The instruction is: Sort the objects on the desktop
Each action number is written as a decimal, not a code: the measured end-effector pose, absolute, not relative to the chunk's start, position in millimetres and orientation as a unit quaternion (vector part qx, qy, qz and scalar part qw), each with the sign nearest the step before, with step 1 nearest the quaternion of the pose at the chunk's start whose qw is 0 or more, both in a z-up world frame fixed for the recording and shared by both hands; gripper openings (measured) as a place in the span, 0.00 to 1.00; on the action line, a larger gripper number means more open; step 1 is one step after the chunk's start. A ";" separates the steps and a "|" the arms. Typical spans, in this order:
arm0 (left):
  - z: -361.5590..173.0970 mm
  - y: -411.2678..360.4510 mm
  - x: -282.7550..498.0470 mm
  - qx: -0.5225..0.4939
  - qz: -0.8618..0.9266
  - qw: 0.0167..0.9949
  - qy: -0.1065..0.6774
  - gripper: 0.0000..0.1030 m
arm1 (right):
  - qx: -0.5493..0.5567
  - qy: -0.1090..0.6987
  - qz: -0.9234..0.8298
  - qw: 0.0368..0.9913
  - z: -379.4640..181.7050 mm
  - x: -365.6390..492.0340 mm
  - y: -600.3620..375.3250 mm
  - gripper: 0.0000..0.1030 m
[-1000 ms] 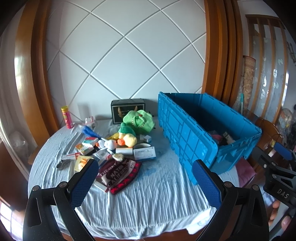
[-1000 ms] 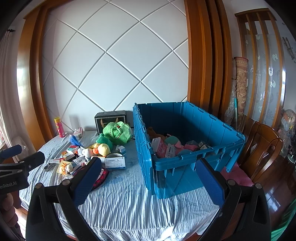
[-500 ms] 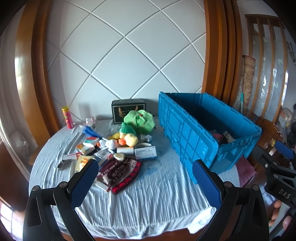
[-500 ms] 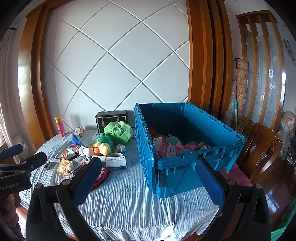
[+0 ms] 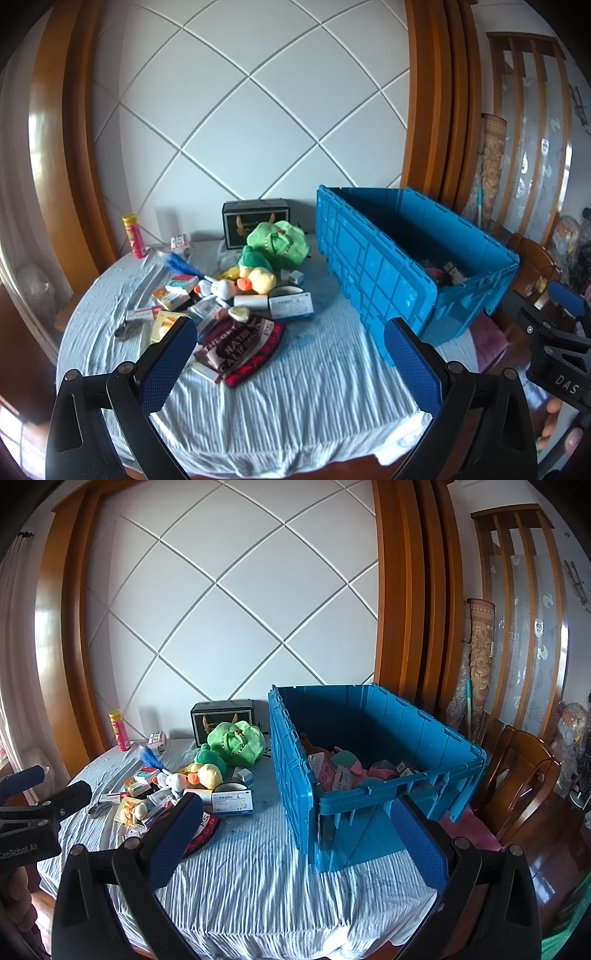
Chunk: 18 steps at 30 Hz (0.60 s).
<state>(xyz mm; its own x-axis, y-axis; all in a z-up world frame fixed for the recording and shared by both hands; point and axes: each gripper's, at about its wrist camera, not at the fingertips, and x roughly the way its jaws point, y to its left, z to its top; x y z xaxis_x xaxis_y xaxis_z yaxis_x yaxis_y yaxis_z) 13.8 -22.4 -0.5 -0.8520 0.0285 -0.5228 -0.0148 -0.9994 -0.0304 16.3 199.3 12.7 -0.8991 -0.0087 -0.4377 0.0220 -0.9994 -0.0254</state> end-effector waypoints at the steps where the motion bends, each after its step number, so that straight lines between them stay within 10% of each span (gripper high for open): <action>1: -0.7 -24.4 14.1 -0.272 0.962 0.012 -0.014 0.99 | 0.225 0.015 -0.974 0.007 12.4 16.2 197.5 1.00; 18: -11.3 -65.6 3.1 -0.279 0.960 0.028 -0.016 0.99 | 0.227 0.019 -0.974 -0.007 5.7 15.9 161.3 1.00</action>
<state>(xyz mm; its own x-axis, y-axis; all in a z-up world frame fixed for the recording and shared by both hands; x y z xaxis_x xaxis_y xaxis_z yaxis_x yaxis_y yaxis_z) 3.1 -65.6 -11.3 -0.8430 0.0633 -0.5342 -0.0454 -0.9979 -0.0466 15.9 161.3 5.7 -0.8964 0.0230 -0.4426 -0.0054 -0.9991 -0.0410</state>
